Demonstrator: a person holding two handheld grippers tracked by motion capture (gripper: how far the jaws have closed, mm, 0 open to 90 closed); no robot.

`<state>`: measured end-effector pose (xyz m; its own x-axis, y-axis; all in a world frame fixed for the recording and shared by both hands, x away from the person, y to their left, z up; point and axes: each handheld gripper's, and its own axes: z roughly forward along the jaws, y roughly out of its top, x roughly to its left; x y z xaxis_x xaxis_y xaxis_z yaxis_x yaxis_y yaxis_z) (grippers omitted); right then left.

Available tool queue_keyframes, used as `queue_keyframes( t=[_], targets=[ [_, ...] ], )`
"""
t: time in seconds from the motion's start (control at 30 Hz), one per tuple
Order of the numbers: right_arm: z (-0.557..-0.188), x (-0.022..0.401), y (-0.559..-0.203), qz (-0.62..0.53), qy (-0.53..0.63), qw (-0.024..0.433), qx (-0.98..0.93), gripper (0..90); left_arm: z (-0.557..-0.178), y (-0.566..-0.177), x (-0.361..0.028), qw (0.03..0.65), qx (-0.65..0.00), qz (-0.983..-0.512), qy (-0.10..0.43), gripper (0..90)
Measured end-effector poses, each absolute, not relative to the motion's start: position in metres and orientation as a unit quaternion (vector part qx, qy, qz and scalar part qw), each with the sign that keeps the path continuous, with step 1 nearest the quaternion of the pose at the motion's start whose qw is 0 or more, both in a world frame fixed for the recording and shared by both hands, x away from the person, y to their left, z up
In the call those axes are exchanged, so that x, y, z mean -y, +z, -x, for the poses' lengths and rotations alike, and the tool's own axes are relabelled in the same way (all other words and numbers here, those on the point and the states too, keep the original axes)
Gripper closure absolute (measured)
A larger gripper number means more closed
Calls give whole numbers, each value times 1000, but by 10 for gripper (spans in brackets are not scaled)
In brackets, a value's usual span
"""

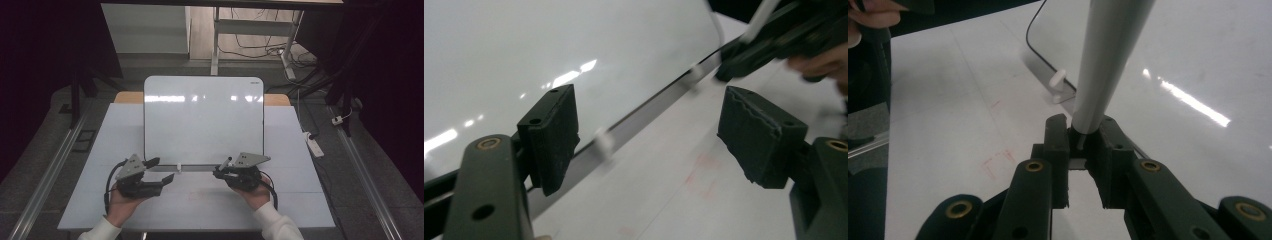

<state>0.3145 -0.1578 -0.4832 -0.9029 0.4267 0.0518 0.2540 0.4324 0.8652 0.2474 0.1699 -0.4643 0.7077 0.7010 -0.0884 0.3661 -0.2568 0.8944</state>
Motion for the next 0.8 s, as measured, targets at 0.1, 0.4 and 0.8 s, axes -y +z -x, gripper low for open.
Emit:
queue_keyframes(
  t=[0.1, 0.4, 0.8],
  targets=[
    [-313, 154, -486, -200, 489, 82, -845, 769, -253, -456, -150, 509, -317, -784, 159, 260],
    [-310, 145, -490, -191, 485, 61, -851, 769, -265, -445, -107, 515, -265, -803, 141, 320],
    [-310, 136, -493, -182, 472, 25, -862, 769, -276, -444, -73, 520, -216, -819, 108, 467]
  ],
)
